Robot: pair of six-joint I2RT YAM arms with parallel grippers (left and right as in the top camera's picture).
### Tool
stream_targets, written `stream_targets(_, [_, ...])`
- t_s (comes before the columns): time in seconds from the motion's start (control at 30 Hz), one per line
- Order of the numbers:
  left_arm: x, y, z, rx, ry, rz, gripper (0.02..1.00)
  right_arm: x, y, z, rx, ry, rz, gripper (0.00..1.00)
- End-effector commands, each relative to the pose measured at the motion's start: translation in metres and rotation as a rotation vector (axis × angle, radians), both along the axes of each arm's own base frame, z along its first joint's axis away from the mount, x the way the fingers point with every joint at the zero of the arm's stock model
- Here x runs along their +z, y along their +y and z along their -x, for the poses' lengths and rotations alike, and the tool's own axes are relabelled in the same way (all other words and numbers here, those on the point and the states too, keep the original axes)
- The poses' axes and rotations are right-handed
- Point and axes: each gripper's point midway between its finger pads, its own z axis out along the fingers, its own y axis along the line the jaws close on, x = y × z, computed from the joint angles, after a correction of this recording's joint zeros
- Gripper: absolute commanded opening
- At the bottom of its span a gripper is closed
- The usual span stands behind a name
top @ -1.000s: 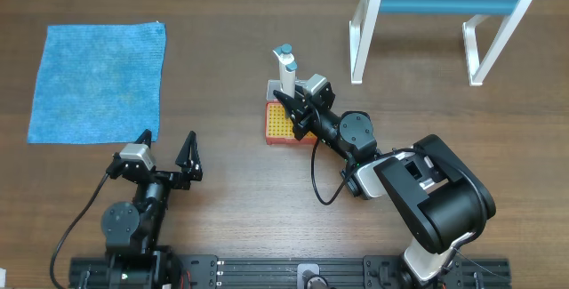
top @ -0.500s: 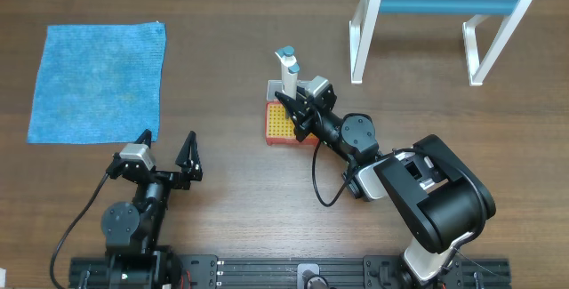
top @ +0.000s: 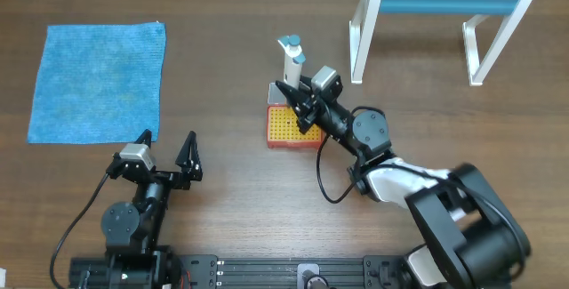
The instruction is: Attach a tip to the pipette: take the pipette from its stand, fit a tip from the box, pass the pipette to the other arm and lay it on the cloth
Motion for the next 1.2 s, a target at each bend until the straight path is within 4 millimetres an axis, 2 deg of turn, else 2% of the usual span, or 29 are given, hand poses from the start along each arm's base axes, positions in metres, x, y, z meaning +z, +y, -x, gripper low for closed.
stream_targets(0.03, [-0.001, -0.004, 0.001, -0.022, 0.005, -0.001, 0.967, 0.047, 0.009, 0.007, 0.081, 0.036, 0.013, 0.082])
stream_targets(0.1, [-0.001, -0.004, 0.001, -0.022, 0.005, -0.001, 0.967, 0.050, 0.014, 0.015, 0.133, 0.160, 0.073, 0.080])
stream_targets(0.2, [-0.001, -0.004, 0.001, -0.022, 0.005, -0.001, 0.969, 0.047, 0.010, 0.024, 0.135, 0.325, 0.146, 0.080])
stream_targets(0.3, [-0.001, -0.004, 0.001, -0.023, 0.005, -0.001, 0.969, 0.040, 0.008, 0.030, 0.139, 0.386, 0.169, 0.080])
stream_targets(0.43, [-0.001, -0.004, 0.001, -0.022, 0.005, -0.001, 0.969, 0.034, 0.014, 0.037, 0.161, 0.408, 0.183, 0.080])
stream_targets(1.07, [0.001, -0.006, 0.001, -0.037, -0.006, 0.004, 0.967, 0.028, 0.011, 0.036, 0.142, 0.476, 0.160, 0.080])
stream_targets(1.1, [0.008, -0.013, 0.002, -0.076, -0.024, 0.049, 0.967, 0.028, 0.011, 0.036, 0.138, 0.510, 0.134, 0.080])
stream_targets(1.13, [0.018, -0.024, 0.005, -0.139, -0.040, 0.172, 0.969, 0.028, 0.012, 0.036, 0.133, 0.560, 0.097, 0.080])
stream_targets(1.2, [0.027, -0.040, 0.011, -0.234, 0.019, 0.488, 0.972, 0.029, 0.014, 0.040, 0.151, 0.613, 0.060, 0.080])
